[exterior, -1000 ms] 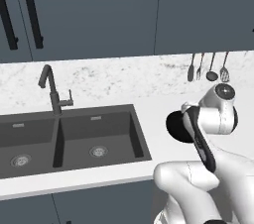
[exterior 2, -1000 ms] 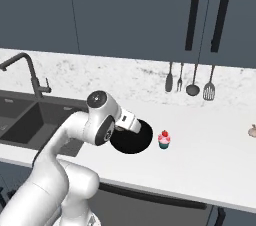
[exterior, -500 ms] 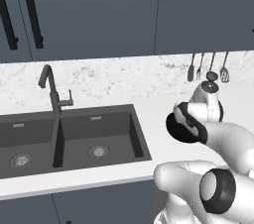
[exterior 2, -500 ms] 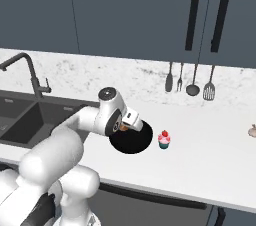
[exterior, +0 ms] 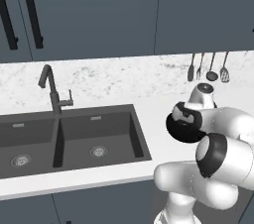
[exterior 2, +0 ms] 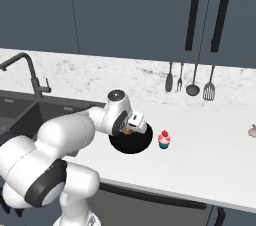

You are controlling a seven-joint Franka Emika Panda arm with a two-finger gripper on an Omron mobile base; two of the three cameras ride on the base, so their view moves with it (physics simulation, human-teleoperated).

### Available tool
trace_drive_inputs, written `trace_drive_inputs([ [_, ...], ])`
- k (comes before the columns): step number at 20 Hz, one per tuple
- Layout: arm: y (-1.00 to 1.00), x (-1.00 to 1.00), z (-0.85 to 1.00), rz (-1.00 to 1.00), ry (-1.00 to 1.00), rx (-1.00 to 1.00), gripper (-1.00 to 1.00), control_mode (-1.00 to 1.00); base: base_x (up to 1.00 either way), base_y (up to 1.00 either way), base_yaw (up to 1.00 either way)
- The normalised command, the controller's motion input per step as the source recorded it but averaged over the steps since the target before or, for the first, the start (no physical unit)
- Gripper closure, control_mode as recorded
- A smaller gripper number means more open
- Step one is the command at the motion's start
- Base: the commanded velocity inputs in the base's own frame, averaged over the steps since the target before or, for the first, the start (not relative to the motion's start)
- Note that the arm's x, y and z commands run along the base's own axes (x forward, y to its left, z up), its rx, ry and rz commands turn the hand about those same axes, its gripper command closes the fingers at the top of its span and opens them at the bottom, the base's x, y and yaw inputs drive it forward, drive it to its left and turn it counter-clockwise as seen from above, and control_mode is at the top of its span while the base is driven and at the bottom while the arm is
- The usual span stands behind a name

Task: Pick the onion from the sink and place it in the bowl. Then pick the bowl and place it in the microwave. Then close the microwave door and press the start button.

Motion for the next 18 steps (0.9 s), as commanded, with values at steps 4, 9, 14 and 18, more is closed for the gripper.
trace_drive_inputs([
  [4,-0.13,0.25,-0.46,0.05,0.07,0.00,1.00,-1.00,0.00,0.00,0.00],
  [9,-0.04,0.14,-0.39,0.03,0.06,0.00,1.00,-1.00,0.00,0.00,0.00],
  [14,0.00,0.11,-0.44,0.03,0.00,0.00,1.00,-1.00,0.00,0.00,0.00],
  [18,0.00,0.15,-0.42,0.02,0.00,0.00,1.00,-1.00,0.00,0.00,0.00],
])
